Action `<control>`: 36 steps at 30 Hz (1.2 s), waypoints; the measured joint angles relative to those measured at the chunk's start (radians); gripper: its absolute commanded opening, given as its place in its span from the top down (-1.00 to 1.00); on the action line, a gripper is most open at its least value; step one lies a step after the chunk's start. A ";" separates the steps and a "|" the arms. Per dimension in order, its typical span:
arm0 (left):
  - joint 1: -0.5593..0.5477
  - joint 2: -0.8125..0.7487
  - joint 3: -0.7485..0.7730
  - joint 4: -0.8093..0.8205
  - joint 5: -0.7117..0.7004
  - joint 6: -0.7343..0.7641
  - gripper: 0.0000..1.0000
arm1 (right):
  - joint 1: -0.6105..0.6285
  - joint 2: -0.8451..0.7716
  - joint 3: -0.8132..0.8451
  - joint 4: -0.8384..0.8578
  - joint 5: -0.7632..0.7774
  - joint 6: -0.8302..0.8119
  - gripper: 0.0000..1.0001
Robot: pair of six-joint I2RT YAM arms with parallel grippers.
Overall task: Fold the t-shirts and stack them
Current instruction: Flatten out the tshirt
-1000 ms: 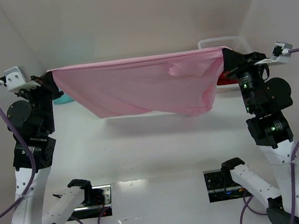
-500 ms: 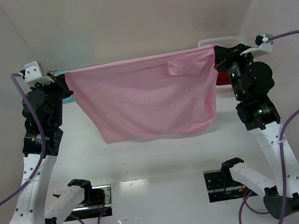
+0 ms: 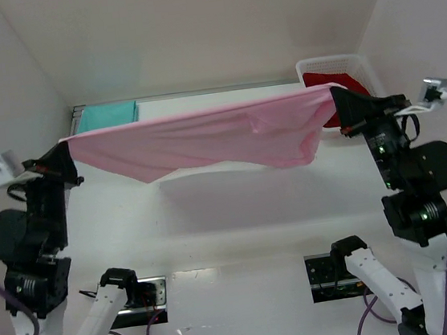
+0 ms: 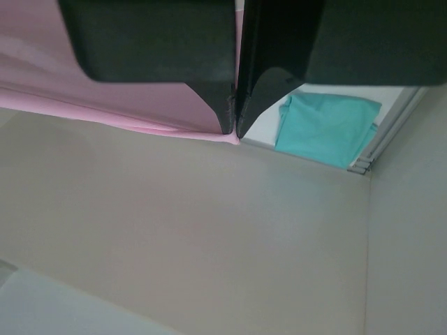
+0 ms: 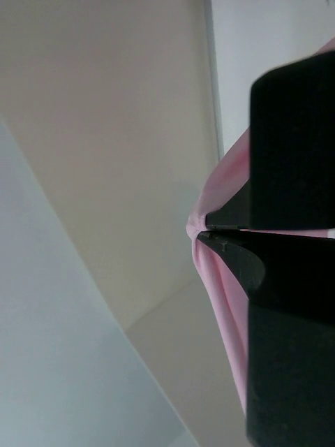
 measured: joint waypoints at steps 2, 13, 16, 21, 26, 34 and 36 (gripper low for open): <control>0.000 -0.057 0.022 -0.032 0.000 -0.001 1.00 | 0.000 -0.057 0.000 -0.007 -0.046 0.014 1.00; 0.000 -0.074 0.093 -0.060 -0.005 -0.023 1.00 | 0.000 -0.174 0.064 -0.089 -0.088 0.036 1.00; 0.000 0.038 0.077 -0.006 -0.011 -0.026 1.00 | 0.000 -0.084 0.036 -0.072 -0.020 0.031 1.00; 0.002 0.294 -0.002 0.083 -0.033 -0.027 1.00 | -0.008 0.113 -0.098 -0.008 0.115 0.034 1.00; 0.006 0.521 -0.098 0.126 -0.040 -0.027 1.00 | -0.057 0.314 -0.260 0.016 0.180 0.059 1.00; 0.023 0.696 -0.127 0.236 -0.039 -0.028 1.00 | -0.076 0.494 -0.337 0.154 0.191 0.078 1.00; 0.029 0.743 -0.128 0.262 -0.040 -0.030 1.00 | -0.076 0.537 -0.339 0.187 0.191 0.072 1.00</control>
